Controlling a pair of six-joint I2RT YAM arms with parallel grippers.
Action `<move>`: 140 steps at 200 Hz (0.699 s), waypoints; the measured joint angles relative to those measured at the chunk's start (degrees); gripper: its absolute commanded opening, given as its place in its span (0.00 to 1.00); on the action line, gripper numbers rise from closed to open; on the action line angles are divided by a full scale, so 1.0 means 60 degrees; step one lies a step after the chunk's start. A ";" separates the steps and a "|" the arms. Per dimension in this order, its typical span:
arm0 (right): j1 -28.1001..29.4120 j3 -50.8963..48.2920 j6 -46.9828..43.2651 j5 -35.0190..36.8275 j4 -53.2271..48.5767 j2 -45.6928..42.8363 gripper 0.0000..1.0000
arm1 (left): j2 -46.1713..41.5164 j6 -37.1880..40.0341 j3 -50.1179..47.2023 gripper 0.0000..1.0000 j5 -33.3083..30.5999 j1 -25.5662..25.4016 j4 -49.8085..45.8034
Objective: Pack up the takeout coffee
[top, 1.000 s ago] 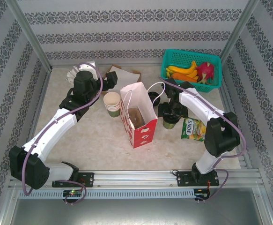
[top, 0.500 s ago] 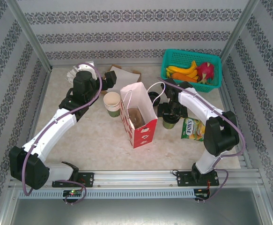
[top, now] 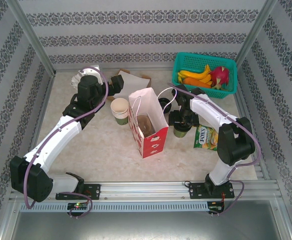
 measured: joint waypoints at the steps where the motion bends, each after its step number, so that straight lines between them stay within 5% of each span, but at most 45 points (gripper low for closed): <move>1: -0.0004 -0.0007 0.0007 0.0004 0.0007 -0.0004 0.86 | 0.0000 0.0000 0.0000 0.99 0.0004 0.0000 0.0004; 140: -0.0004 -0.0222 -0.0357 0.0262 -0.0583 -0.1708 0.81 | 0.0867 -0.0066 0.0776 0.99 0.0969 0.0546 -0.0408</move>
